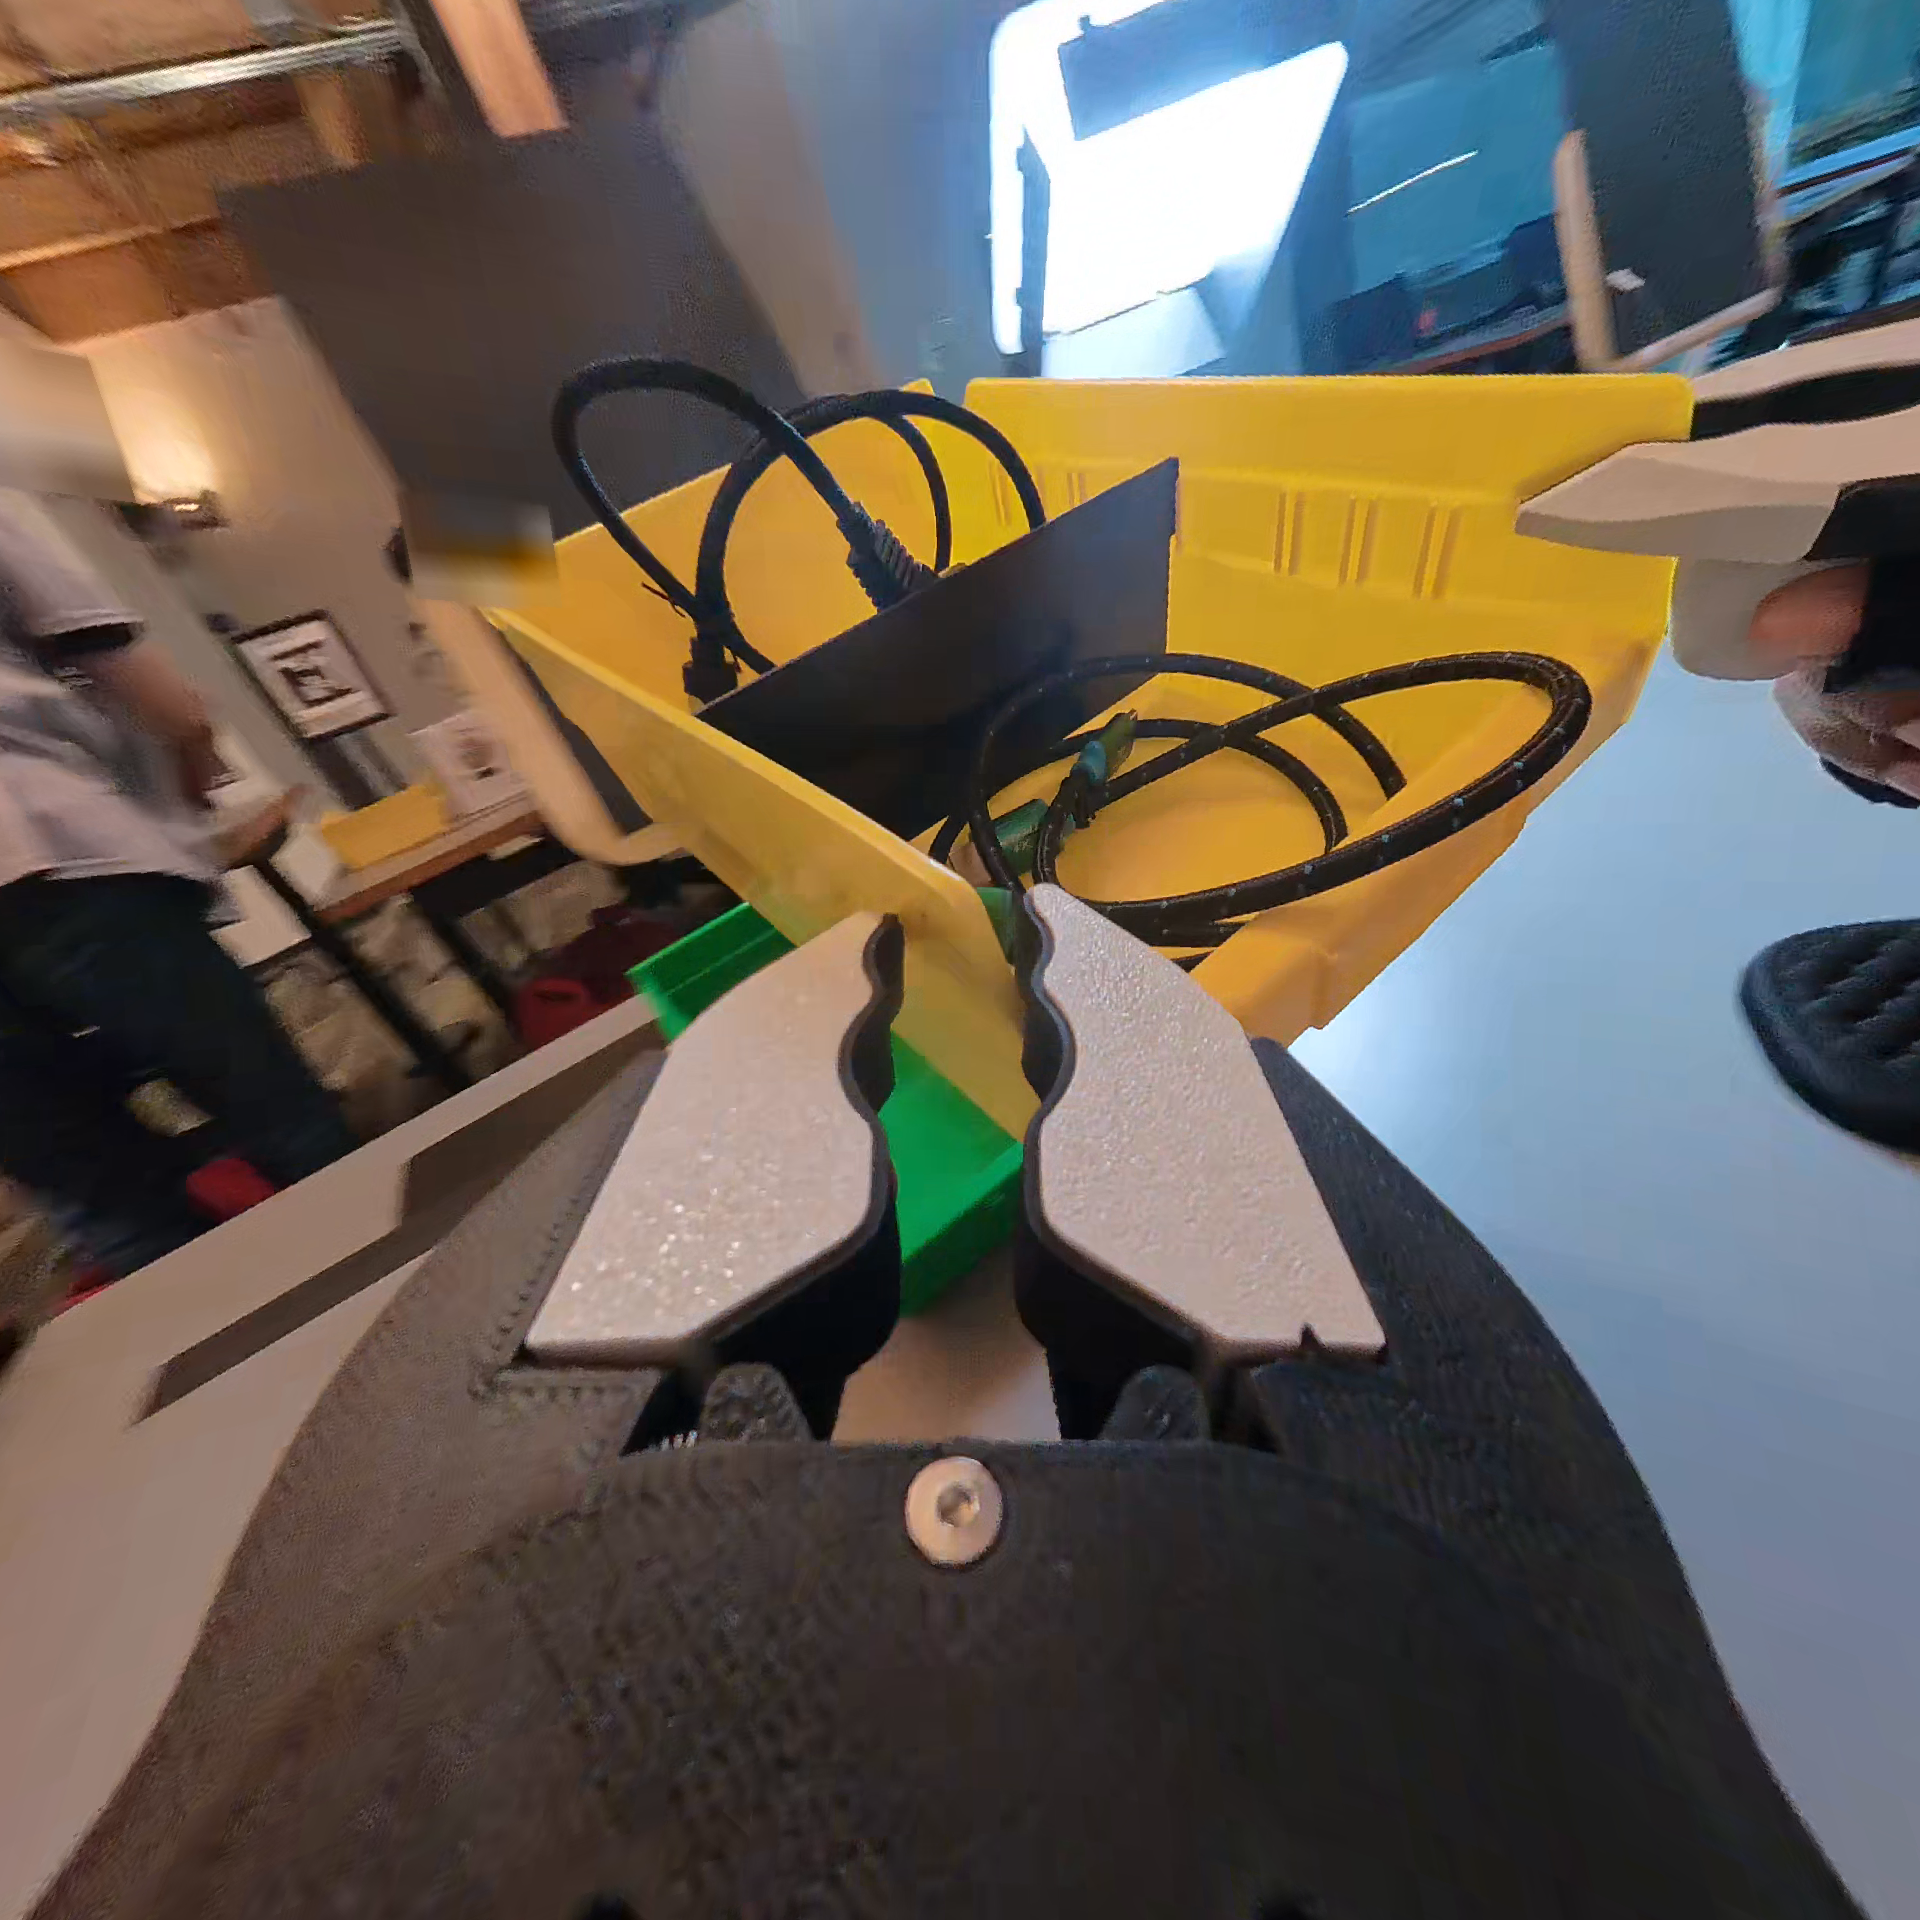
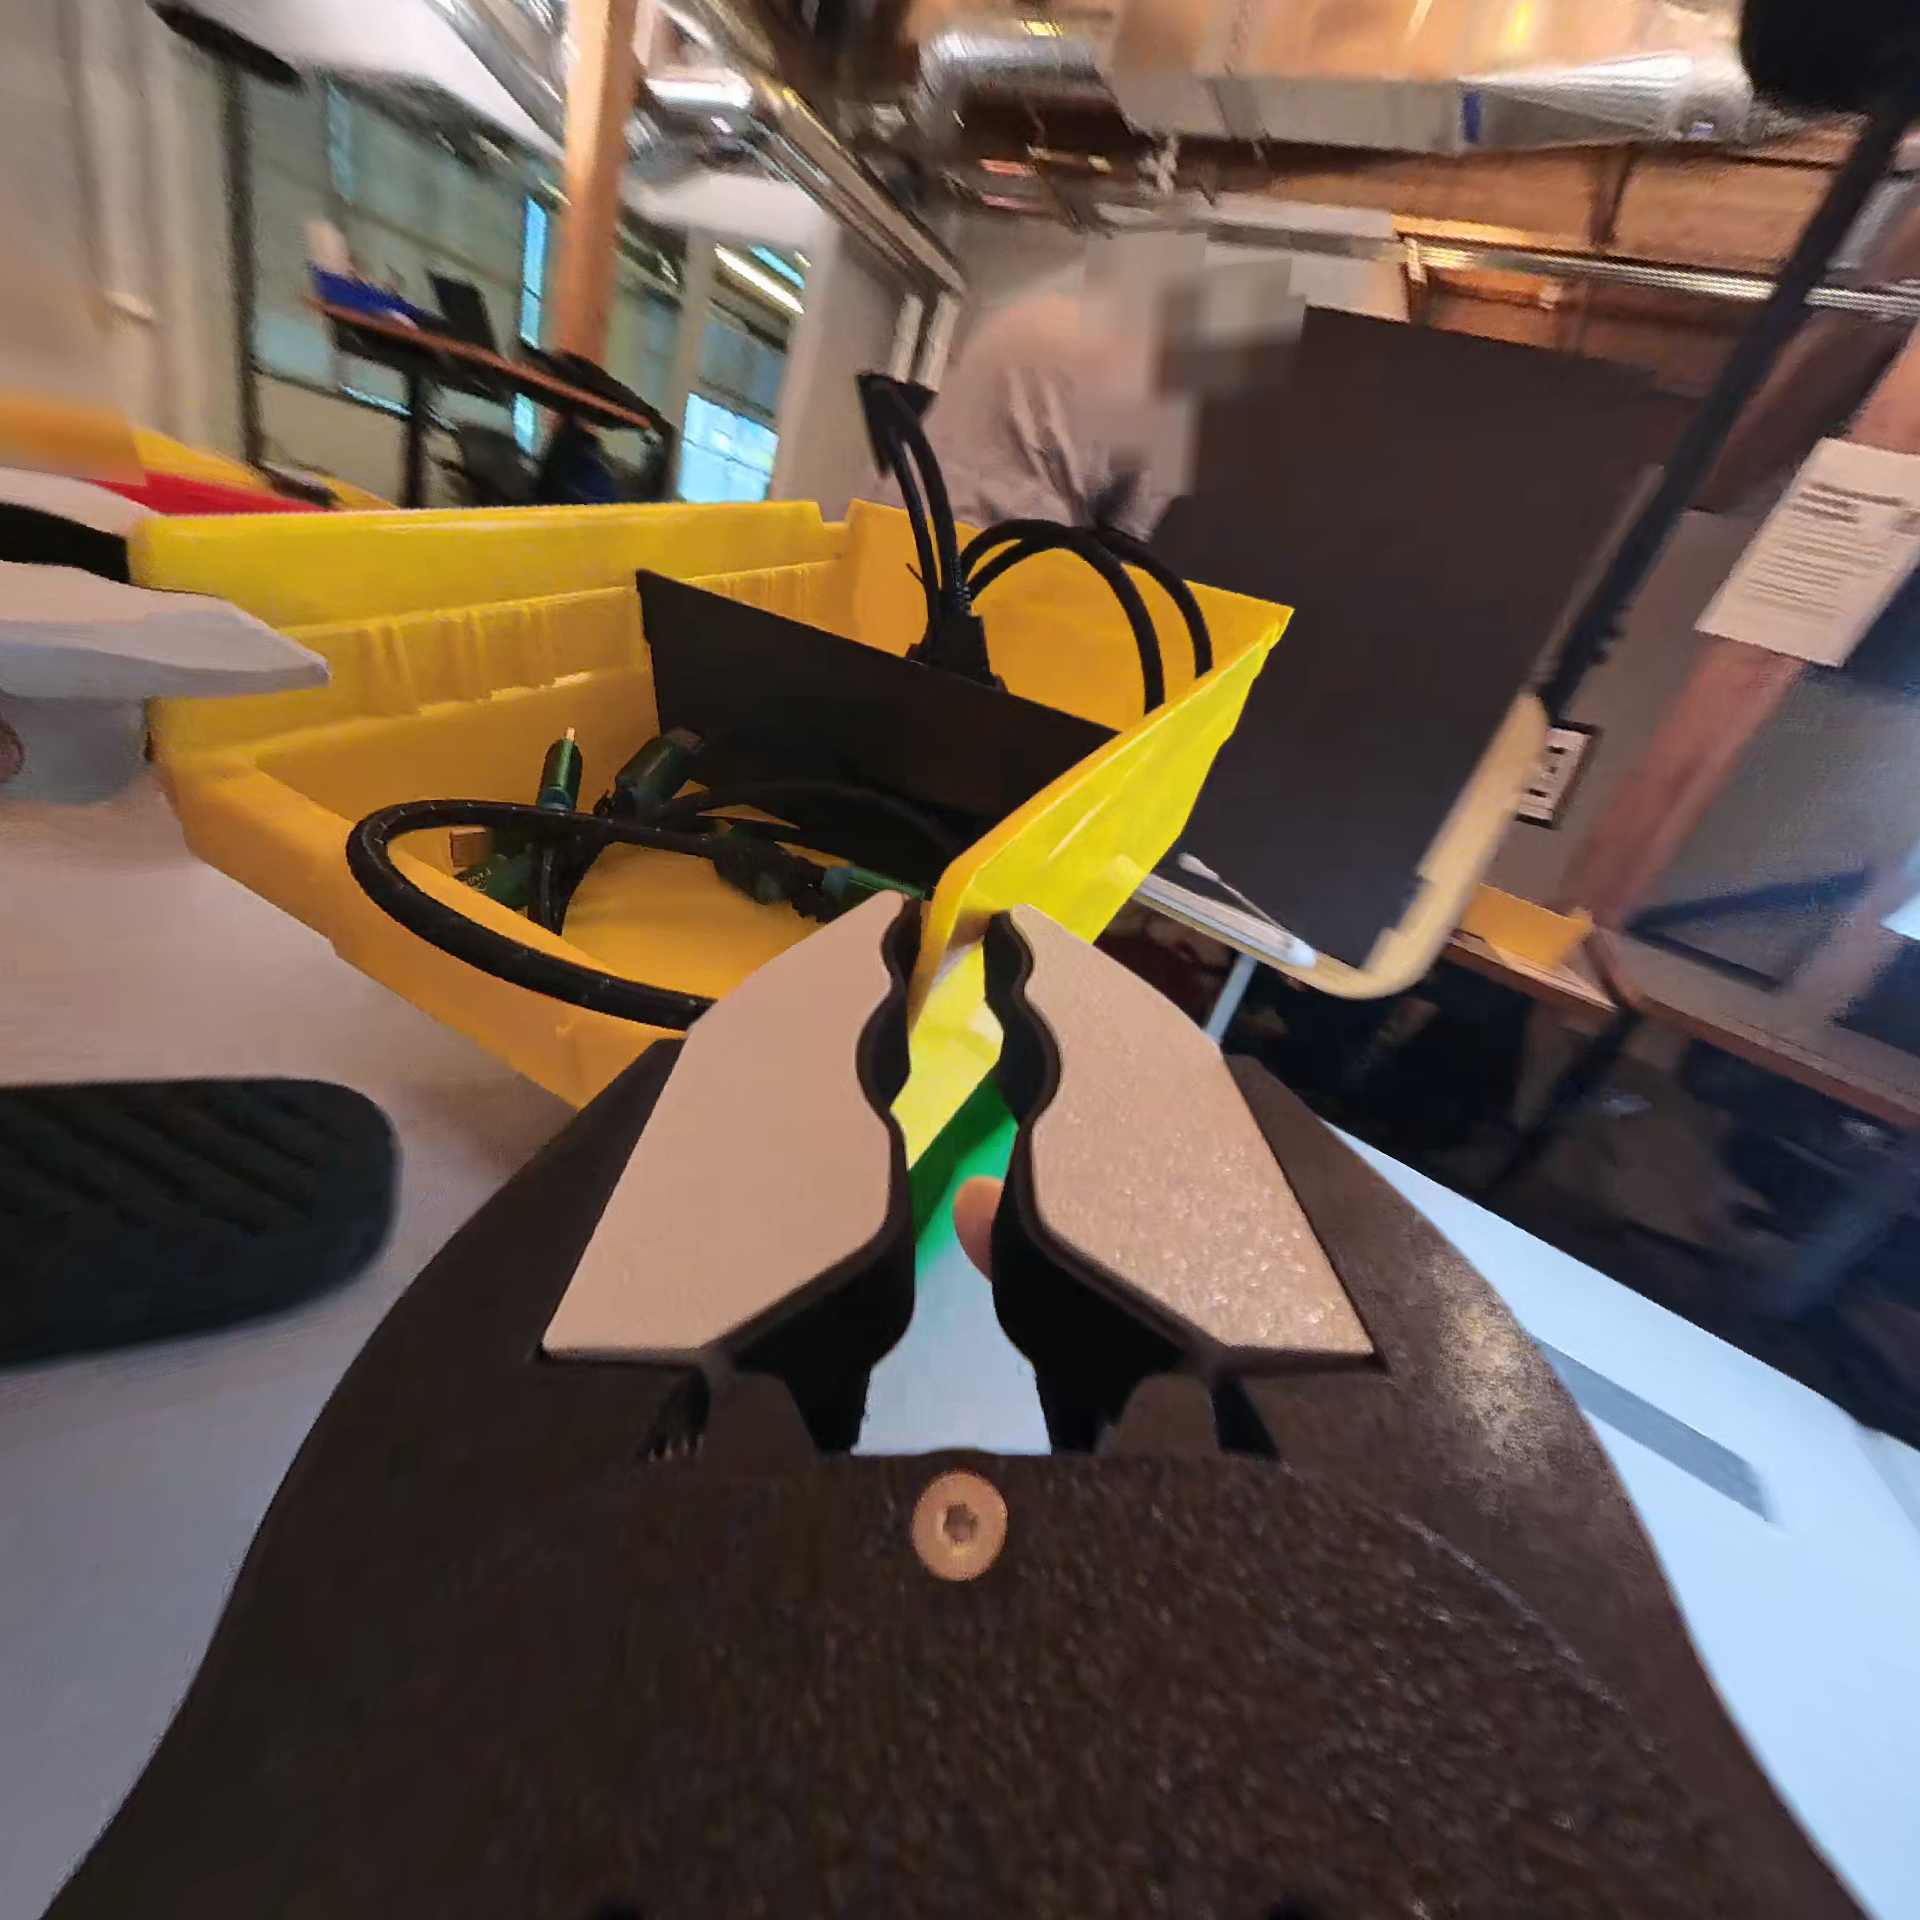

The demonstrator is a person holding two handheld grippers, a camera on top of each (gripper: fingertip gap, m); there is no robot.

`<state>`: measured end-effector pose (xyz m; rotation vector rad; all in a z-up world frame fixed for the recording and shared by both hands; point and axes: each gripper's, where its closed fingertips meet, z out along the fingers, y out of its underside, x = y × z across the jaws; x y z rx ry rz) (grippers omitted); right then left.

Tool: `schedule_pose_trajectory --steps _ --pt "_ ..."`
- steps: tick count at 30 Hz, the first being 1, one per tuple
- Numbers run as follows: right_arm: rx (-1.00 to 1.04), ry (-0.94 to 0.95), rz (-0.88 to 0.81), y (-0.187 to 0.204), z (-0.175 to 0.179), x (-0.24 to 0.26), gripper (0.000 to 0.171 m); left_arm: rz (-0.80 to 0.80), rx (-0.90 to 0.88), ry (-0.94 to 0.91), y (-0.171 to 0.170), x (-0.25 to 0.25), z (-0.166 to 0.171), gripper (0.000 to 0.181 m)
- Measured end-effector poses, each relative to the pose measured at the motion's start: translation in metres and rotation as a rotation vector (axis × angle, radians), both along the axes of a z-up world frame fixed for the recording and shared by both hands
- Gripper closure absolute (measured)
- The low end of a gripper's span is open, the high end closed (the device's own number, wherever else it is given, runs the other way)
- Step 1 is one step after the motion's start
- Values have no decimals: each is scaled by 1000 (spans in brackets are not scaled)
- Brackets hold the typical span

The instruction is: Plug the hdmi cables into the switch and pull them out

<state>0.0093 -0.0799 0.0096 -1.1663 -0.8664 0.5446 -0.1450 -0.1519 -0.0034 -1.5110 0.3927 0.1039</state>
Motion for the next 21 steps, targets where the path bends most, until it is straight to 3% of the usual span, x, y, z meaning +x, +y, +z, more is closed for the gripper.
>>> schedule_pose_trajectory --steps 5,10,15,21 --pt "-43 25 228 -34 -12 -106 160 190 0 59 -72 -83 1 159" --pt "-170 -14 376 -51 -48 -183 160 311 -44 4 -112 -140 -32 158" --pt "-219 -135 384 -47 -94 -226 160 402 -108 -48 -111 -186 -81 159" --pt "-276 -259 273 -11 -149 -237 161 443 -147 -42 -77 -201 -119 160"
